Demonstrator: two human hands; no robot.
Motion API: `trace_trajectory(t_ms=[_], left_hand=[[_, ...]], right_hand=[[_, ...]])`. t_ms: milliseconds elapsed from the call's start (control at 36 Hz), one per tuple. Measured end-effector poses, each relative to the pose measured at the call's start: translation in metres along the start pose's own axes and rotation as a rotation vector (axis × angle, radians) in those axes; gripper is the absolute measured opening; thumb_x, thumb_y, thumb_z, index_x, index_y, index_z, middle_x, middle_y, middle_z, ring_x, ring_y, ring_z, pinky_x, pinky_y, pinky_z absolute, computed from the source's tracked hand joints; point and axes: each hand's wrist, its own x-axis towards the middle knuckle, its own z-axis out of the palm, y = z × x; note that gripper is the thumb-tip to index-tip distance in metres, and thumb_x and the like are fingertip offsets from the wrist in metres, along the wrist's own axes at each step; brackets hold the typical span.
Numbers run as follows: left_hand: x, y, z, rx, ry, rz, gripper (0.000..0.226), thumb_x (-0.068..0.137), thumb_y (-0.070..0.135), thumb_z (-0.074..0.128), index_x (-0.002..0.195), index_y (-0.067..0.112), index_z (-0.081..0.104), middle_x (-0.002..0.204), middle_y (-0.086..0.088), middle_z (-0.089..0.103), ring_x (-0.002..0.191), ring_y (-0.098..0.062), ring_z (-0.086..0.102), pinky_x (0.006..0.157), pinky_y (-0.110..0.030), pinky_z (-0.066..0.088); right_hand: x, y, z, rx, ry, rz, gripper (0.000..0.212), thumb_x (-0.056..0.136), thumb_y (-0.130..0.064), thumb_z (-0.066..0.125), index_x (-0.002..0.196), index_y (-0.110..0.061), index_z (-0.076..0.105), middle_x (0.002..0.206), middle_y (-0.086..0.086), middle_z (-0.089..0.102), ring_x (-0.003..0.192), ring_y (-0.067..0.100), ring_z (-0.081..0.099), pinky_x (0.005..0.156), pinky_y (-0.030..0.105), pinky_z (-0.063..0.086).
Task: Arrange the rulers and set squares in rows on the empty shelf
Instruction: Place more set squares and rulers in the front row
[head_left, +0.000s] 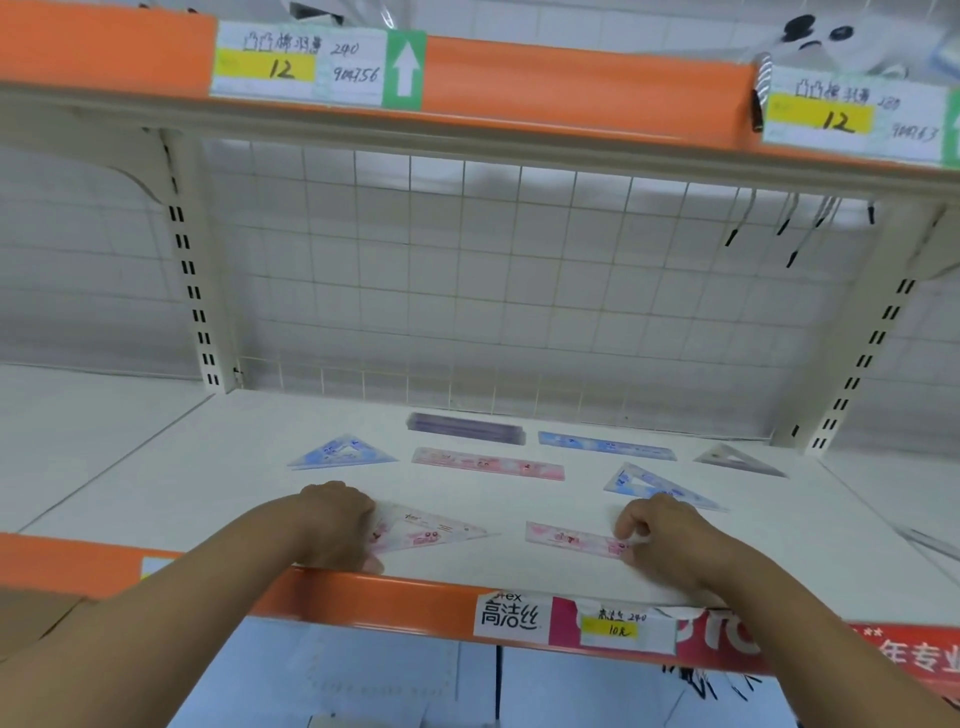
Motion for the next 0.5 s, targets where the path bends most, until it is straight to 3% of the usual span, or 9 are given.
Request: trace_trajectory(t_ms=[139, 222, 333, 417, 500], left_hand=[[-0.001, 0.000, -0.001, 0.005, 0.003, 0.023, 0.050, 0.083, 0.058, 0.056, 0.114, 0.019, 0.054, 0.119, -0.001, 0.059, 0.105, -0.018, 0.055, 0.086, -0.029, 0.042], [-0.002, 0.000, -0.002, 0.012, -0.003, 0.033, 0.051, 0.084, 0.058, 0.056, 0.116, 0.019, 0.054, 0.120, -0.001, 0.058, 0.108, -0.019, 0.054, 0.087, -0.028, 0.041], [-0.001, 0.001, -0.003, 0.022, -0.012, 0.040, 0.051, 0.084, 0.058, 0.056, 0.115, 0.018, 0.054, 0.119, -0.001, 0.059, 0.106, -0.018, 0.055, 0.088, -0.028, 0.043], [-0.002, 0.002, -0.005, 0.035, -0.024, 0.046, 0.051, 0.085, 0.057, 0.055, 0.116, 0.017, 0.055, 0.118, -0.001, 0.060, 0.105, -0.018, 0.056, 0.089, -0.028, 0.044], [-0.002, 0.004, -0.007, 0.049, -0.030, 0.046, 0.051, 0.085, 0.057, 0.055, 0.116, 0.017, 0.056, 0.117, -0.001, 0.060, 0.106, -0.019, 0.056, 0.088, -0.028, 0.043]], right_hand=[[-0.001, -0.004, 0.000, -0.031, -0.001, -0.008, 0.028, 0.091, -0.027, 0.059, 0.076, -0.037, 0.037, 0.105, -0.004, 0.043, 0.099, 0.015, 0.041, 0.085, 0.022, 0.036], [-0.003, -0.003, 0.000, -0.063, 0.024, -0.055, 0.029, 0.092, -0.024, 0.056, 0.077, -0.036, 0.035, 0.099, -0.007, 0.042, 0.093, 0.013, 0.040, 0.078, 0.020, 0.032], [-0.008, -0.004, 0.002, -0.087, 0.042, -0.133, 0.014, 0.096, -0.021, 0.051, 0.104, -0.031, 0.045, 0.095, -0.011, 0.039, 0.093, 0.011, 0.041, 0.077, 0.020, 0.034], [-0.013, -0.005, 0.001, -0.140, 0.017, -0.142, 0.030, 0.099, -0.018, 0.043, 0.126, -0.031, 0.044, 0.104, -0.003, 0.037, 0.097, 0.015, 0.045, 0.090, 0.028, 0.041], [-0.015, -0.004, 0.002, -0.192, 0.010, -0.148, 0.047, 0.095, -0.006, 0.038, 0.134, -0.032, 0.042, 0.103, -0.002, 0.032, 0.085, 0.014, 0.043, 0.088, 0.029, 0.043]])
